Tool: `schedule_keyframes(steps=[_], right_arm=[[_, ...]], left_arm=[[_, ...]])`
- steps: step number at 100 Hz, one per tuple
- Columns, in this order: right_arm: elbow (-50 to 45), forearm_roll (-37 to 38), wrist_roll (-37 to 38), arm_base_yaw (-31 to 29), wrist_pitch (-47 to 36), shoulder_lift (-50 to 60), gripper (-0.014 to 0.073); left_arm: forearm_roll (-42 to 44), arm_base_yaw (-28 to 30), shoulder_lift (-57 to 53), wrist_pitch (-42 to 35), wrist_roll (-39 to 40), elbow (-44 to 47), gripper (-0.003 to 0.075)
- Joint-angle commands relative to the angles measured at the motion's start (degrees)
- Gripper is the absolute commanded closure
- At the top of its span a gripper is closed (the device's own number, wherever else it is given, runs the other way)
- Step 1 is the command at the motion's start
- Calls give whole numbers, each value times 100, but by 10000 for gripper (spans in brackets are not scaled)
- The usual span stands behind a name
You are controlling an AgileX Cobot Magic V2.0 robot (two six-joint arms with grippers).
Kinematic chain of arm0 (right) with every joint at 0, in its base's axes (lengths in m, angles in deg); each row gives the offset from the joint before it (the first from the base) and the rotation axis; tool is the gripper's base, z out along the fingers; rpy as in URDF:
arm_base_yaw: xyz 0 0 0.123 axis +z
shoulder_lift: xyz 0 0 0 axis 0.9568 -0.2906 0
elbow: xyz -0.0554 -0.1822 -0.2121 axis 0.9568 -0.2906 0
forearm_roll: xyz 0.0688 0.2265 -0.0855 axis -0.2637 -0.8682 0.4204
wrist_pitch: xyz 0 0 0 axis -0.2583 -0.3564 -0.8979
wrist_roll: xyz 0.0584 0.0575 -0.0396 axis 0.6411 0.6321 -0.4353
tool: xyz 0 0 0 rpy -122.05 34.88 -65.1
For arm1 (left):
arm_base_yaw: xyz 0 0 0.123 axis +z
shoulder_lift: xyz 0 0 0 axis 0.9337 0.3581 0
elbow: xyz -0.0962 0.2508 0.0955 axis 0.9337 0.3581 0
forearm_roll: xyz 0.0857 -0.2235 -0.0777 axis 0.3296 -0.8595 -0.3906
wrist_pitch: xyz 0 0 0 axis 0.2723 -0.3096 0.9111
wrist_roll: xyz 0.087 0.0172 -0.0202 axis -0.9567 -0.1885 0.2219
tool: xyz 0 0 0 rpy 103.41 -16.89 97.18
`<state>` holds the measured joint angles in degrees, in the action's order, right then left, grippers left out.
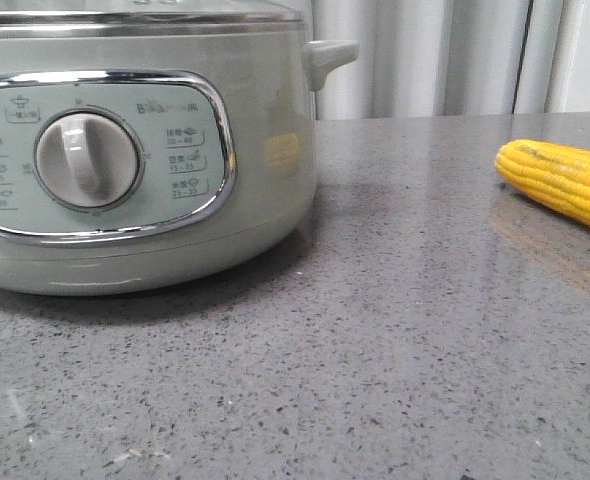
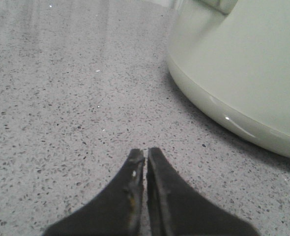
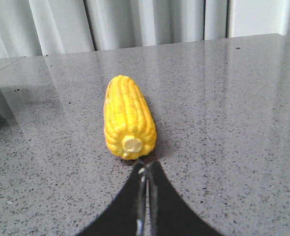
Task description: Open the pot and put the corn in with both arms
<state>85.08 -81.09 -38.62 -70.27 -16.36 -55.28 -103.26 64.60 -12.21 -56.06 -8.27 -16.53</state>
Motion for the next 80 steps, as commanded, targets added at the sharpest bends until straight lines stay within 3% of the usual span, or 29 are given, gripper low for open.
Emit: schedule_keyframes(steps=[1, 24, 43, 80], right_arm=[[-101, 36, -16, -37, -425, 131, 659], [-101, 36, -16, -37, -425, 131, 659], [-101, 36, -16, -37, -425, 131, 659], [-101, 36, -16, -37, -425, 131, 659]], left_arm=[[-6, -42, -148, -161, 30, 147, 741], [175, -42, -148, -415, 30, 159, 741], [1720, -42, -148, -562, 30, 159, 741], [1664, -42, -148, -472, 30, 159, 741]])
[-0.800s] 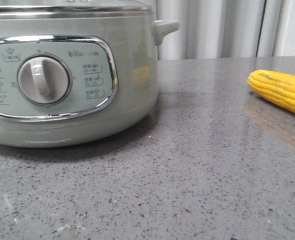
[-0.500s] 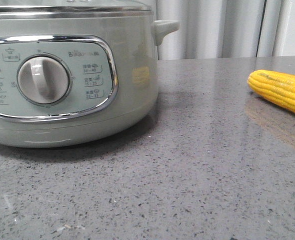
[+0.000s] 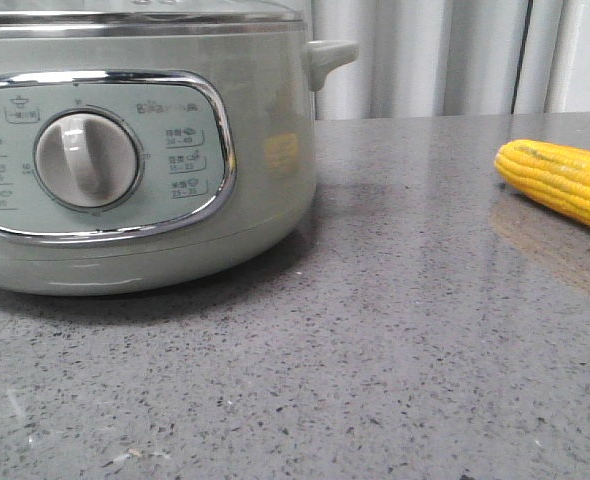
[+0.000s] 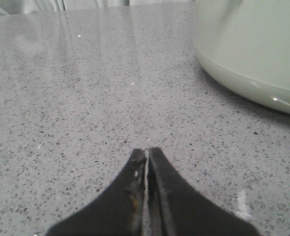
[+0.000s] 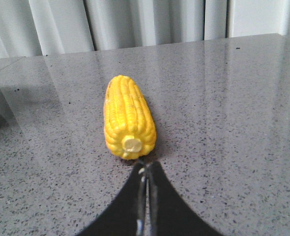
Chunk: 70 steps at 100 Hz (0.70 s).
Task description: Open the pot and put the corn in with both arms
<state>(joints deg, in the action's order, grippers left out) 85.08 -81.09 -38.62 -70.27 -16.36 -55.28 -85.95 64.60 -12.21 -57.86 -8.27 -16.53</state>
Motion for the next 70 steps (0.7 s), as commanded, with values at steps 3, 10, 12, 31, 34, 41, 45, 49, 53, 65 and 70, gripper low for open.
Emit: schedule_keyframes(steps=[3, 10, 12, 31, 34, 41, 45, 49, 53, 65, 70], right_arm=[[-101, 36, -16, -37, -425, 131, 659], [-101, 36, -16, -37, -425, 131, 659], [-101, 36, -16, -37, -425, 131, 659], [-101, 36, -16, -37, -425, 131, 659], [-101, 36, -16, -37, -425, 131, 659], [-101, 36, -16, -37, -425, 131, 659], [-101, 36, -16, -37, -425, 131, 659], [-101, 36, -16, -37, -425, 131, 659], [-101, 36, -16, -37, -425, 131, 659], [-101, 36, -16, -37, -425, 131, 659], [-101, 36, -16, -37, -425, 131, 659]], left_arm=[[-67, -42, -148, -292, 30, 159, 741], [-67, -42, -148, -292, 30, 159, 741], [-67, -42, -148, -292, 30, 159, 741], [-122, -42, -148, -292, 30, 159, 741], [-122, -42, -148, -292, 30, 159, 741], [-122, -42, -148, -292, 30, 159, 741], [-127, -42, -148, -292, 30, 159, 741], [-127, -42, -148, -292, 30, 159, 741], [-137, -52, -148, -292, 30, 159, 741], [-251, -119, -148, -362, 30, 159, 741], [-251, -119, -148, -322, 30, 159, 741]])
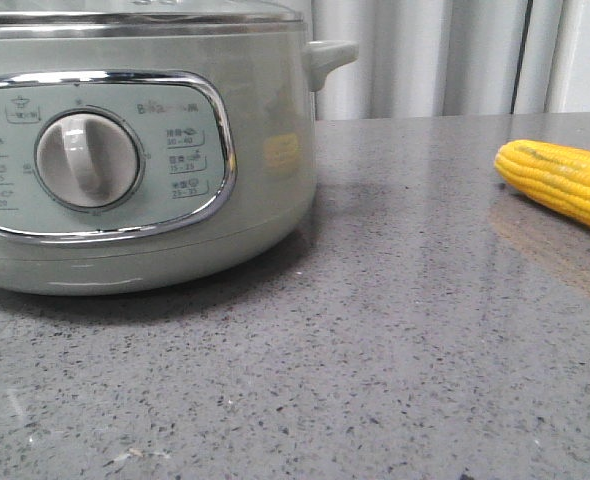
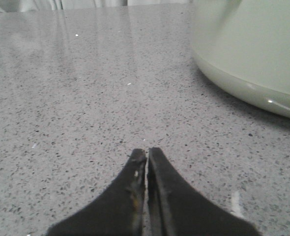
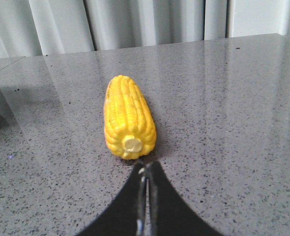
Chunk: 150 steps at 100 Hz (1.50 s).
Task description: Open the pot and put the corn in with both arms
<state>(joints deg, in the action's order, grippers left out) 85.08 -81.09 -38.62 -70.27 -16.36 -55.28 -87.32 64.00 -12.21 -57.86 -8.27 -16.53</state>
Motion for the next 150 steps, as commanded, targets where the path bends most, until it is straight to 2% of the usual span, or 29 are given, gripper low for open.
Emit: schedule_keyframes(steps=[1, 125, 150], right_arm=[[-101, 36, -16, -37, -425, 131, 659], [-101, 36, -16, -37, -425, 131, 659], [-101, 36, -16, -37, -727, 131, 659]], left_arm=[[-114, -59, -148, -321, 30, 159, 741], [-114, -23, -148, -291, 30, 159, 741], [-114, -23, -148, -291, 30, 159, 741]])
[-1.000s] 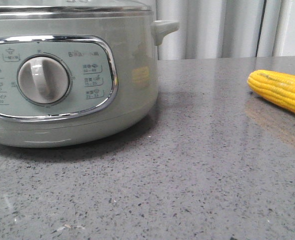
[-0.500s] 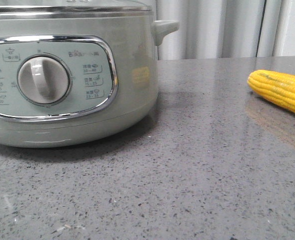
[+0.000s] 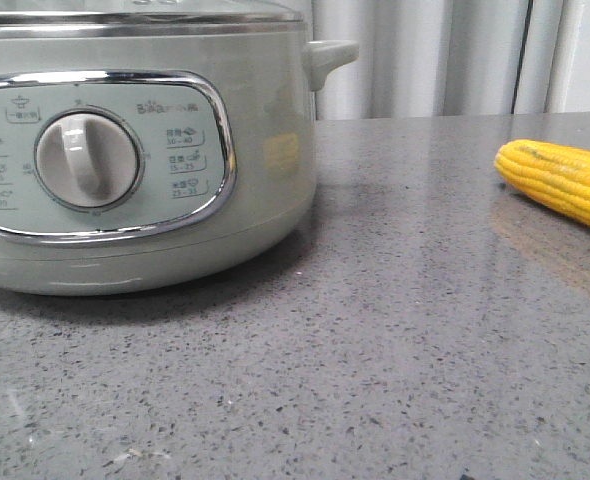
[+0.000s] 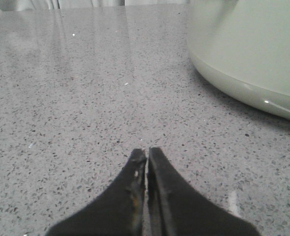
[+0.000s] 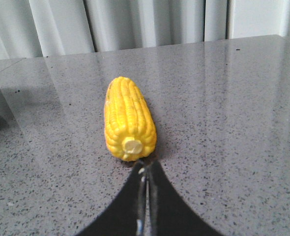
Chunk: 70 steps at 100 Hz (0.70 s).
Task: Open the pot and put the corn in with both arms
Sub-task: 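Move the left gripper over the glass lid and close on its gold knob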
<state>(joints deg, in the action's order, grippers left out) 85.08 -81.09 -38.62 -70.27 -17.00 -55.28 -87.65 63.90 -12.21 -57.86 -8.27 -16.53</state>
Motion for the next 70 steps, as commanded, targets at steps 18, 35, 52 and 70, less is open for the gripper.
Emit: schedule_keyframes(steps=[18, 35, 52, 70], right_arm=[[-101, 36, -16, -37, -1247, 131, 659], [-101, -3, -16, -37, -1547, 131, 659], [-77, -845, -16, -37, -1561, 131, 659], [183, -1729, -16, -37, -1819, 131, 659]], left_arm=[[102, -12, -148, -361, 30, 159, 741], [-733, -22, -148, -1039, 30, 159, 741], [-2086, -23, -148, -2036, 30, 159, 741], [-3396, -23, -148, -3092, 168, 64, 741]])
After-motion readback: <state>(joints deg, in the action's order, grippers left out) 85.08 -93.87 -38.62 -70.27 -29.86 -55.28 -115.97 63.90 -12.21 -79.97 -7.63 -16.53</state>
